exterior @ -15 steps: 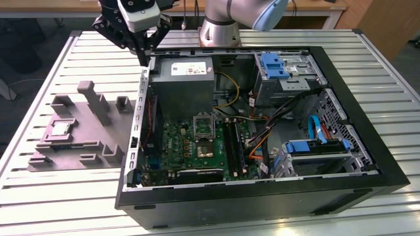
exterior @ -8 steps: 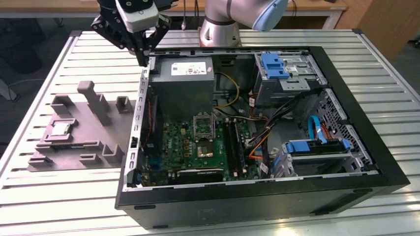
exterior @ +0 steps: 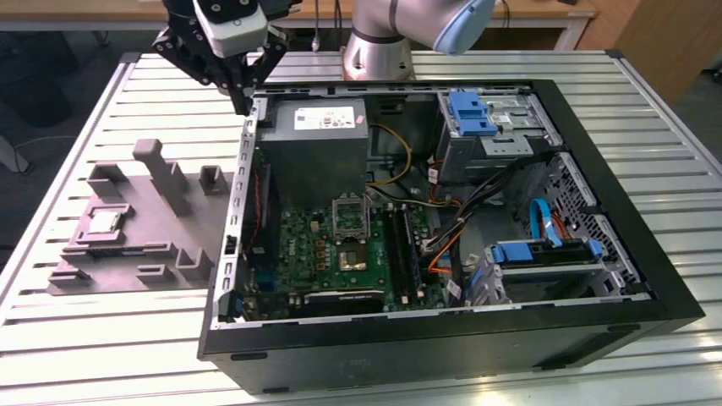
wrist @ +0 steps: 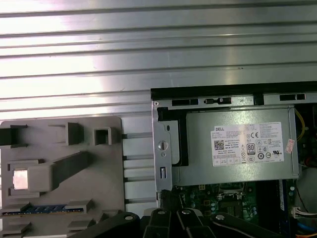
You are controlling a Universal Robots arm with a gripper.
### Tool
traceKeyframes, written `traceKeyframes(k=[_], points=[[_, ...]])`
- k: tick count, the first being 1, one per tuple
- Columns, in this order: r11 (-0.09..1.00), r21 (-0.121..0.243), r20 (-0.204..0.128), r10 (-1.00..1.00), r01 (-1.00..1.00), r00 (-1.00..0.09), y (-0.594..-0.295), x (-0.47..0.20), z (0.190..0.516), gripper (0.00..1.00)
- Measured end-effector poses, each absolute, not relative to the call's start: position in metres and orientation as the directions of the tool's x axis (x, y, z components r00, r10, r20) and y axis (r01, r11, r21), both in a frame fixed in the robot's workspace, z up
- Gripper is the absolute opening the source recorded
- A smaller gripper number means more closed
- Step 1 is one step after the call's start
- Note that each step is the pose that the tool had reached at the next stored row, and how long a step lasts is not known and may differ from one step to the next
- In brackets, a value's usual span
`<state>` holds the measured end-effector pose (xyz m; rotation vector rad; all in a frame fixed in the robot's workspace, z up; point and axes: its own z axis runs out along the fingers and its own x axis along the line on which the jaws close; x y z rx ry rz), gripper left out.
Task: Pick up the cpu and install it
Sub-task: 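Reach for the cpu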
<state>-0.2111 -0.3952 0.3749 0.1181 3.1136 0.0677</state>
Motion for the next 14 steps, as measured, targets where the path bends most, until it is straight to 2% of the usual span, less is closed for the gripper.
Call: traceKeyframes(k=[14], points=[[0.996,0.044,-0.02,0.076,0.075,-0.997,-0.395,-0.222,0.373,0.11]])
